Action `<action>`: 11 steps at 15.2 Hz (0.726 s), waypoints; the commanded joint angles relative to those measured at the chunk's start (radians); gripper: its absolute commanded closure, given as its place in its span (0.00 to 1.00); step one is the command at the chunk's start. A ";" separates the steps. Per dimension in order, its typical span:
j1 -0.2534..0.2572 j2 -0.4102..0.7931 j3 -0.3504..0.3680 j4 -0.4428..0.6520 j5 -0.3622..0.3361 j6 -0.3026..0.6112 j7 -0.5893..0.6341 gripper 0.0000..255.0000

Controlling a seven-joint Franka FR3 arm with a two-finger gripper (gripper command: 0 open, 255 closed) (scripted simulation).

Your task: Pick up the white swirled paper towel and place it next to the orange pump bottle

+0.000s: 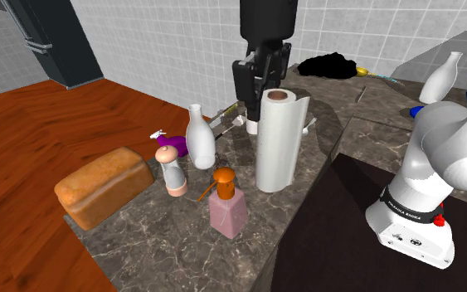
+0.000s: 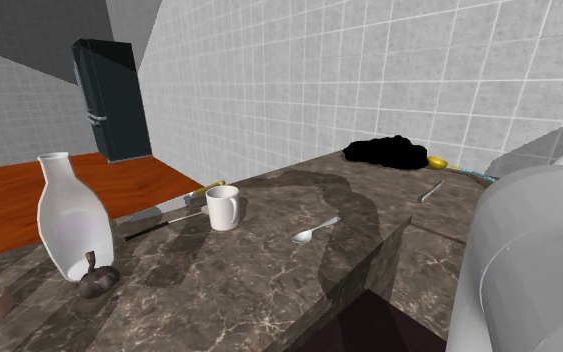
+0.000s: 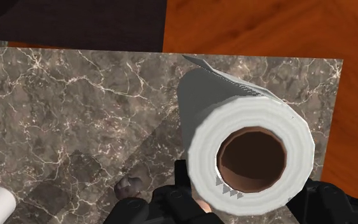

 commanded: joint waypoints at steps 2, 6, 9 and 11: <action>0.002 -0.011 0.001 -0.050 0.005 0.040 -0.004 1.00; 0.005 -0.019 0.005 -0.110 0.009 0.093 -0.008 1.00; 0.007 -0.022 0.009 -0.153 0.013 0.132 -0.010 1.00; 0.009 -0.023 0.012 -0.181 0.015 0.159 -0.011 1.00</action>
